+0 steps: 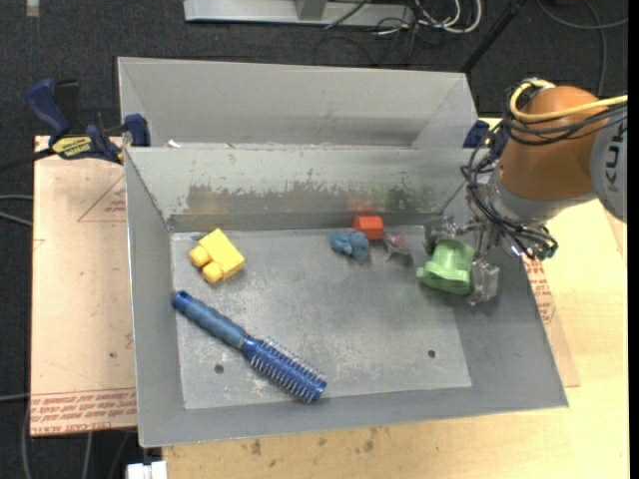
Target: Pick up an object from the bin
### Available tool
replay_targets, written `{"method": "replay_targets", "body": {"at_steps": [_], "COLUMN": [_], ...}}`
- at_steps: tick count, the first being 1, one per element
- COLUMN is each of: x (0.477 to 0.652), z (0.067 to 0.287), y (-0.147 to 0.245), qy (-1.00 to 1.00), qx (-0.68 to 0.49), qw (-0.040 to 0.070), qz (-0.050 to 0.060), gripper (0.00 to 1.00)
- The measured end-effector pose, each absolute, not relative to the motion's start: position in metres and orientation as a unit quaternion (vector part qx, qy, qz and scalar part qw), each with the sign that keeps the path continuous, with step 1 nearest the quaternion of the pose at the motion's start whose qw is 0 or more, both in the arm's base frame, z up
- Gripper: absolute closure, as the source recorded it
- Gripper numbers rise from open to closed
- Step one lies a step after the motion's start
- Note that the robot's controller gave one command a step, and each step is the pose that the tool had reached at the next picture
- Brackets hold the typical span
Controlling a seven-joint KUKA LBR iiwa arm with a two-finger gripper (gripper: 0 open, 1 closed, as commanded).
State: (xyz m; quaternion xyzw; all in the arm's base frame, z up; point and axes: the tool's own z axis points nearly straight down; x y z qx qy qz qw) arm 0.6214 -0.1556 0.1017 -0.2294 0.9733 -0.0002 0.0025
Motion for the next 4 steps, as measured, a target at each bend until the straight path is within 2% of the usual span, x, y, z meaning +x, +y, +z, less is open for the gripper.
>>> {"method": "replay_targets", "body": {"at_steps": [1, 2, 3, 4], "x": [0.637, 0.638, 0.638, 0.640], "z": [0.070, 0.071, 0.071, 0.094], "y": [-0.150, -0.149, -0.149, -0.149], "qy": [0.978, 0.978, 0.978, 0.978], "qx": [-0.209, -0.208, -0.208, -0.207], "qw": [0.002, 0.005, 0.005, 0.003], "qz": [0.004, 0.004, 0.004, 0.000], "gripper": [0.00, 0.00, 1.00, 1.00]}}
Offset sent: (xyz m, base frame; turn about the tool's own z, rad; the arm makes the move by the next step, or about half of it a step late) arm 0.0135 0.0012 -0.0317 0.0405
